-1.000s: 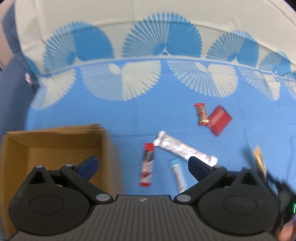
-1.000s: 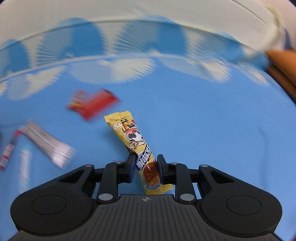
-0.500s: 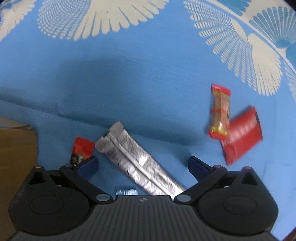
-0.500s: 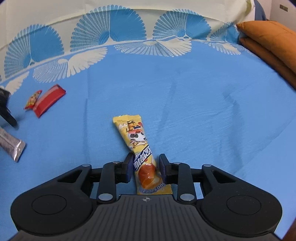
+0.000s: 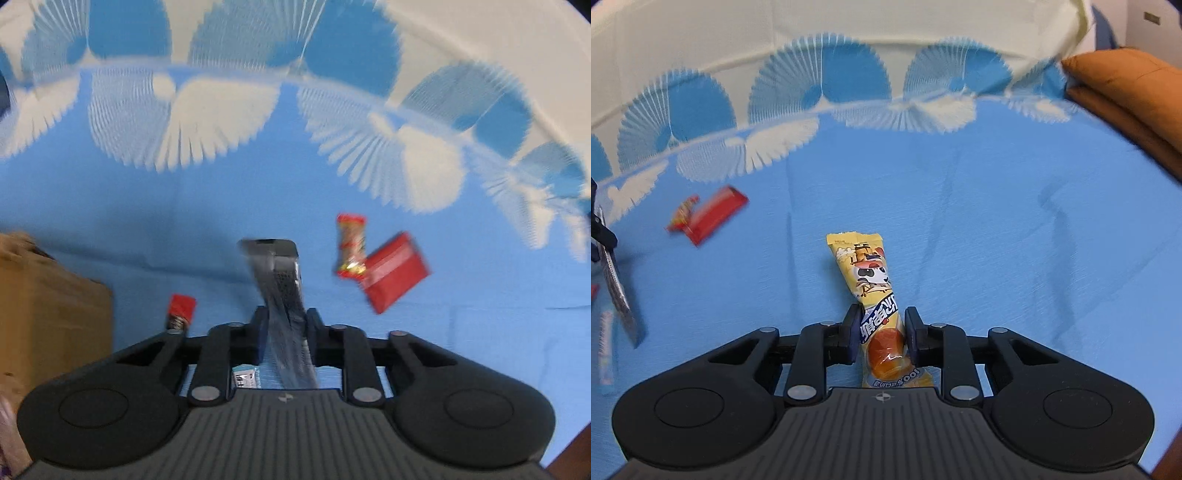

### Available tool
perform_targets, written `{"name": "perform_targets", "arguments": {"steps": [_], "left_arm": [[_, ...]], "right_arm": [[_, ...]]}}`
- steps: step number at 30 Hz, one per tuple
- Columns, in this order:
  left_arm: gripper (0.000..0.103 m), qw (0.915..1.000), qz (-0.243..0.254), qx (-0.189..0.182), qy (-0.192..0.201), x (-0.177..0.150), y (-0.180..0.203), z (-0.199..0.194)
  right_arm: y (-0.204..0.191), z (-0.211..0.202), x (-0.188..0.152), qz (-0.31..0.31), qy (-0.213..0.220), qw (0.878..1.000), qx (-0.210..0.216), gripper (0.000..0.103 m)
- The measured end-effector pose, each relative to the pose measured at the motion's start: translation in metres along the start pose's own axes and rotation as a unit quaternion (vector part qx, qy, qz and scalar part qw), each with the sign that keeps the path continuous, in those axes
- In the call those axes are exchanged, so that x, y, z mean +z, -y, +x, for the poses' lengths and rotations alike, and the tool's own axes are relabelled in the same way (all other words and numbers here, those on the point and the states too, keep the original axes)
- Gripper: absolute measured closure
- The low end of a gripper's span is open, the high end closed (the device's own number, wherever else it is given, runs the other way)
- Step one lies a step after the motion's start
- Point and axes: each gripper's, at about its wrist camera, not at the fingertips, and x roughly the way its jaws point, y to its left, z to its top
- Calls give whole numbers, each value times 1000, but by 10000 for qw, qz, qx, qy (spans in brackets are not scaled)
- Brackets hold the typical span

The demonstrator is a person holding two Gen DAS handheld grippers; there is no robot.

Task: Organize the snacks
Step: 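Grasp the silver wrapped bar with the left gripper while the right lifts the yellow stick, then carry the silver bar in the left gripper over the box while the right carries the yellow stick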

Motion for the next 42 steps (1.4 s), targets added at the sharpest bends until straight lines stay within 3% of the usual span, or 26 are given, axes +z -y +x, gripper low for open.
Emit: {"name": "perform_targets", "arguments": {"steps": [5,14,24,32,42], "left_arm": [[101,9976,68,-146,670,-16,-12,-75],[101,9903,229,-481,1280,-56,-45,-188],[101,9763,262,27,2149,-150,-134,-312],[101,9773,-225,352,2076,-202,-222,-341],[101,9721,-392,448,2270,-239,-279,-360]], "right_arm": [[-12,-53,6,84,349,9991,224,76],[-60,-146,10,-237,795,9935,782,76],[-142,-253,-12,-944,986,9710,1963,76],[-204,-305,-37,-1305,613,9484,2824,76],[-255,-337,-59,-1712,392,9395,2939,76]]}}
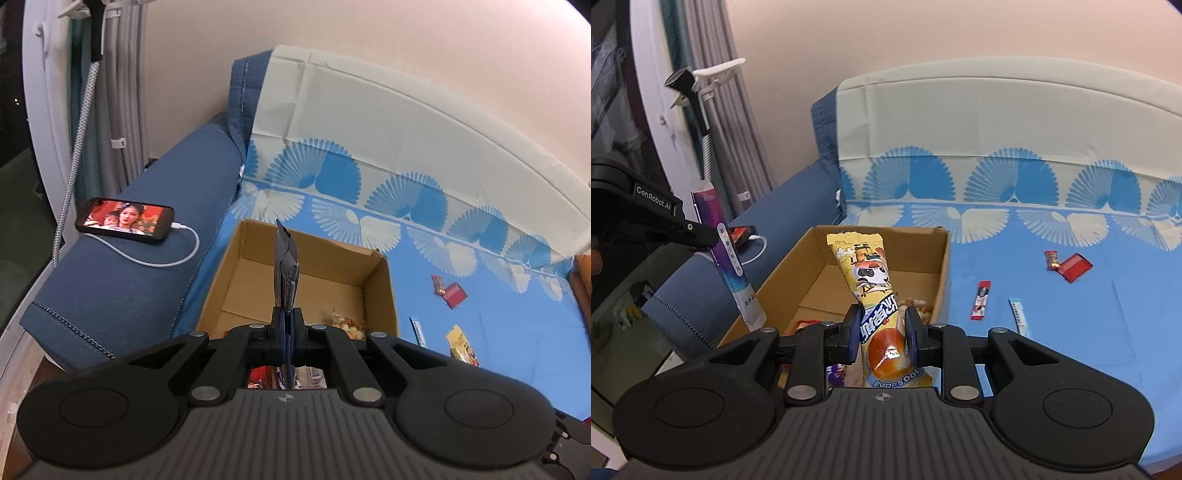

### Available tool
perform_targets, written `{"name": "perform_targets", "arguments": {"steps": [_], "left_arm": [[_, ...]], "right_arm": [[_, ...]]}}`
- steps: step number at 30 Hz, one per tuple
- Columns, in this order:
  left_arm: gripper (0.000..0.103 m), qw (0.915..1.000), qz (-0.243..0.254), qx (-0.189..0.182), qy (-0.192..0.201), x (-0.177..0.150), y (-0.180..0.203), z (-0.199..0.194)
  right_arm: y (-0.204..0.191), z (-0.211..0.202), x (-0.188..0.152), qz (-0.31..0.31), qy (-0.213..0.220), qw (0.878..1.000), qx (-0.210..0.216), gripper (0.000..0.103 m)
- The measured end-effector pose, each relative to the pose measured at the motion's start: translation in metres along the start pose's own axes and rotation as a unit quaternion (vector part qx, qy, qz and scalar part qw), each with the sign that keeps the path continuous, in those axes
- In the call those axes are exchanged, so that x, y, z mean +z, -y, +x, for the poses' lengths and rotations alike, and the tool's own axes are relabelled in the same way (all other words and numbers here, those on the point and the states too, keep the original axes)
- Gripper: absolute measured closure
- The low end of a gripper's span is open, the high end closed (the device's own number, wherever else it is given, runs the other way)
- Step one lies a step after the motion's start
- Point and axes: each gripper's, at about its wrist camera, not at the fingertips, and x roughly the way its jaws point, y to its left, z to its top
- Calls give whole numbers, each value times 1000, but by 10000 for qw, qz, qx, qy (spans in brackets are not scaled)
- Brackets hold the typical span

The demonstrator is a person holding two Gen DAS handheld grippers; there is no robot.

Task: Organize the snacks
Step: 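Carry the silver bar in the left gripper over the box while the right carries the yellow stick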

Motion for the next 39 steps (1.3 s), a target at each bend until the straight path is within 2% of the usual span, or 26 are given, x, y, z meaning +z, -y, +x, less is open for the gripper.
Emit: {"name": "perform_targets", "arguments": {"steps": [12,39], "left_arm": [[101,9998,-145,-134,-16,-10,-18,-4],[101,9997,-79,-49,-238,-8,-20,23]], "right_arm": [[-25,0,-1,-296,-109,9995,-38,76],[-26,26,6,-234,-333,9992,10,76]]}}
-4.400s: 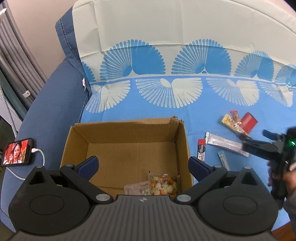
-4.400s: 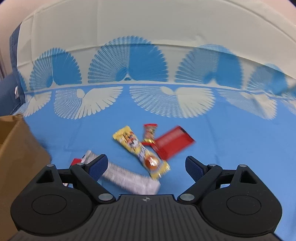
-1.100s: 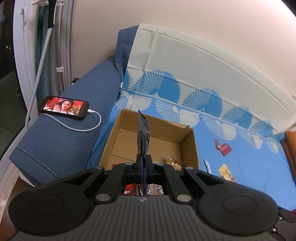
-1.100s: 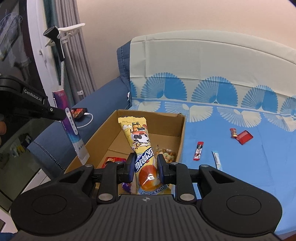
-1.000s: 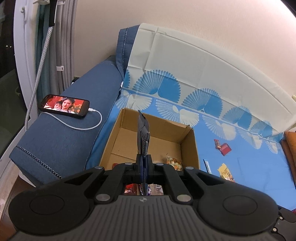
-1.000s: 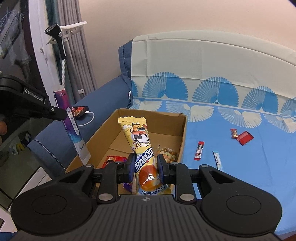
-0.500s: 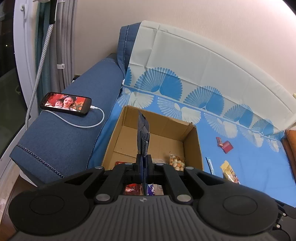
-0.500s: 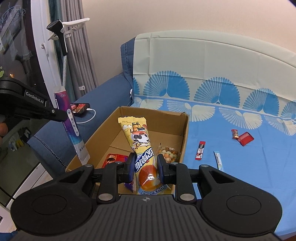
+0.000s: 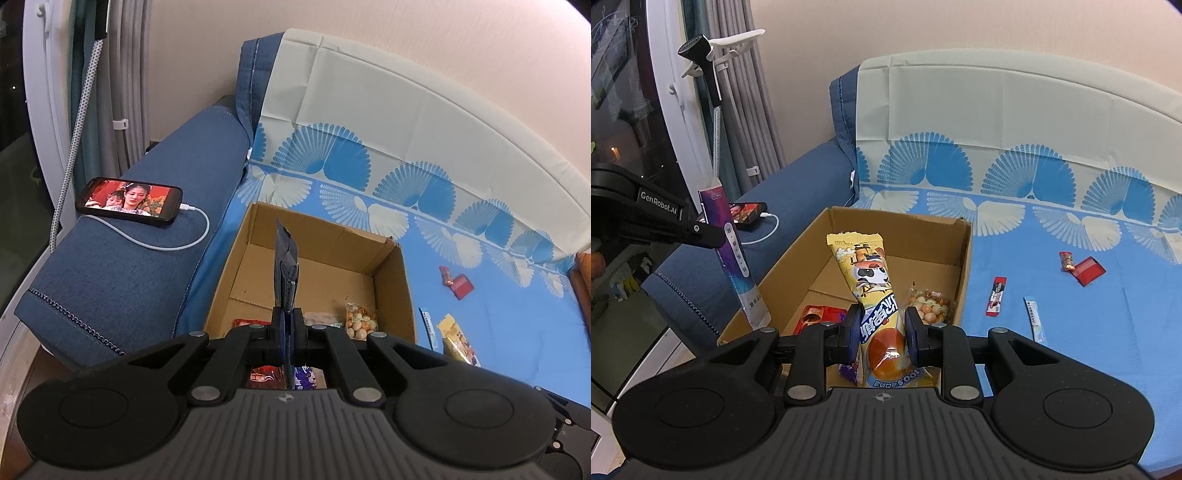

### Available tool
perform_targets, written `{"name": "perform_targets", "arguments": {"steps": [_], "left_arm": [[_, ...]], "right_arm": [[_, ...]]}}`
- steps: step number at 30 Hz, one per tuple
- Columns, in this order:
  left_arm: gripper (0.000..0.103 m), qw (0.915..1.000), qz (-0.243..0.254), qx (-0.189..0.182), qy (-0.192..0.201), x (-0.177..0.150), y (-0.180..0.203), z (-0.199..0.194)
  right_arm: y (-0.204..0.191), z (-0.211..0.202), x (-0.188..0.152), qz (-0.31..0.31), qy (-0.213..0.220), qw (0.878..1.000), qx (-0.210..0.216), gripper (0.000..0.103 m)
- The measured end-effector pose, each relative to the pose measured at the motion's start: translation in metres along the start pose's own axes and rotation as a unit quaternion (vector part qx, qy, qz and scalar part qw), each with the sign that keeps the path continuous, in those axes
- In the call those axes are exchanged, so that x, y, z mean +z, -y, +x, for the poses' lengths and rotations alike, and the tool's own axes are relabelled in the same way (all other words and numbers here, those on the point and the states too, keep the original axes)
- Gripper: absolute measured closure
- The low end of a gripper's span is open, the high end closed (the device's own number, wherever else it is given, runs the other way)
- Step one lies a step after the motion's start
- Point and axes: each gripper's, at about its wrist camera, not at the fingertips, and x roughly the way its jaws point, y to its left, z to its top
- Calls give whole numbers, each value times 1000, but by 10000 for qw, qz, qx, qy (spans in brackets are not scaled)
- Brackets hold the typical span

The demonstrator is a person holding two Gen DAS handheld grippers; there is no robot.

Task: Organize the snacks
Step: 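Carry the silver bar in the left gripper over the box while the right carries the yellow stick, then drop the silver bar into the box with the left gripper while the right releases the yellow stick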

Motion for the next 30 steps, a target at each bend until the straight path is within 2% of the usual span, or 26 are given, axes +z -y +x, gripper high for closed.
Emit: {"name": "perform_targets", "arguments": {"steps": [14,30], "left_arm": [[101,9996,85,30,-258,11,5,38],[101,9974,222,148,-665,25,8,112]], "right_arm": [[5,35,8,117,-187,9997,83,76],[26,104,23,269,-459,9985,120,76]]}}
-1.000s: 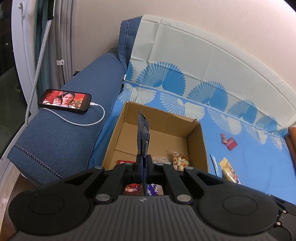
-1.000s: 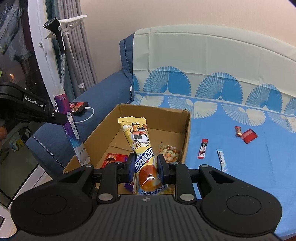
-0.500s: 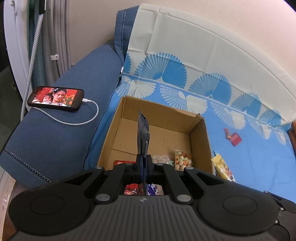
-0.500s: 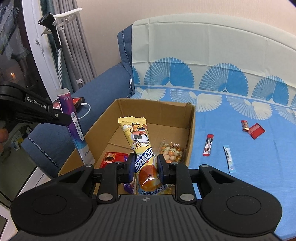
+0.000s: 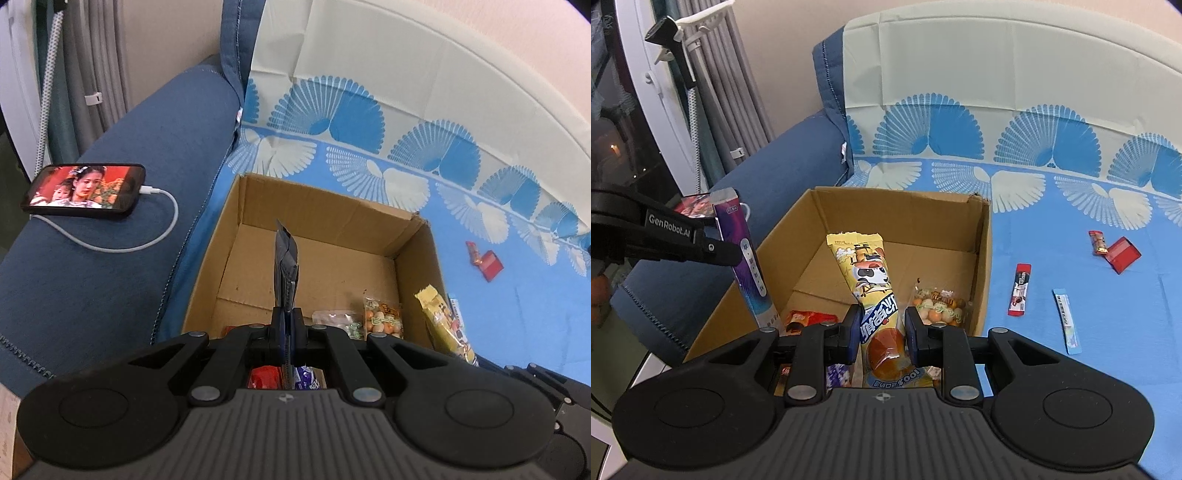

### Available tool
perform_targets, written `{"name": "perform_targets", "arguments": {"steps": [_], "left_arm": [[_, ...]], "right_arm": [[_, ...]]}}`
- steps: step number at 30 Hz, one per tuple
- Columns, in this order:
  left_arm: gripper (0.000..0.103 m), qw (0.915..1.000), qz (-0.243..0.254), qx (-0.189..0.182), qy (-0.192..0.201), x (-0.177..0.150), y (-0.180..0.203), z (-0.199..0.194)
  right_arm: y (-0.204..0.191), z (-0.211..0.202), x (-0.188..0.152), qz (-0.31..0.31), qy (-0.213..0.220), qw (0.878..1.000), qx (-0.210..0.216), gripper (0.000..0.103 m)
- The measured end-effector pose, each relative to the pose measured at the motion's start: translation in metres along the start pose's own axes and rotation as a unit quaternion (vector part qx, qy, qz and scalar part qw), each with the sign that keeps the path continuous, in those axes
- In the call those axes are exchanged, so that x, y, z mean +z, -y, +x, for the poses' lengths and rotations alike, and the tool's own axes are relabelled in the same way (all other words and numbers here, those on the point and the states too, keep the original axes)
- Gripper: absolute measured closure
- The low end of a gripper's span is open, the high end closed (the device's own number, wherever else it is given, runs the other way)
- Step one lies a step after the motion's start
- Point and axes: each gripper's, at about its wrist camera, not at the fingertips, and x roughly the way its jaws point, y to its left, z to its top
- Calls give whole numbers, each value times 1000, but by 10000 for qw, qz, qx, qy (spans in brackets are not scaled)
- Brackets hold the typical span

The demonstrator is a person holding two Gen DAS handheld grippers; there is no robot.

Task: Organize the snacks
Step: 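Drop the silver bar into the box with the left gripper while the right releases the yellow stick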

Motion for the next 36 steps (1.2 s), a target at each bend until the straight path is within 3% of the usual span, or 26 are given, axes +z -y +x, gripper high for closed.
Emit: {"name": "perform_targets", "arguments": {"steps": [13,14,15,17,20,27,36], "left_arm": [[101,9986,350,249,-324,7,7,55],[94,9979,450,285,-368,7,8,59],[84,9974,495,330,-396,8,7,61],[3,9970,487,431,-413,8,6,61],[0,9971,340,637,-244,2,0,52],[0,9939,122,774,-771,-36,-15,34],[0,9952,283,757,-548,-65,0,-15]], "right_arm": [[16,45,8,215,-195,9996,-18,75],[18,47,9,315,-215,9993,-16,74],[21,48,10,446,-277,9986,-1,61],[24,48,10,634,-330,9974,47,40],[20,41,7,511,-317,9982,58,34],[14,13,-17,445,-494,9978,-39,26],[-14,-29,-42,390,-434,9982,-134,21]]}}
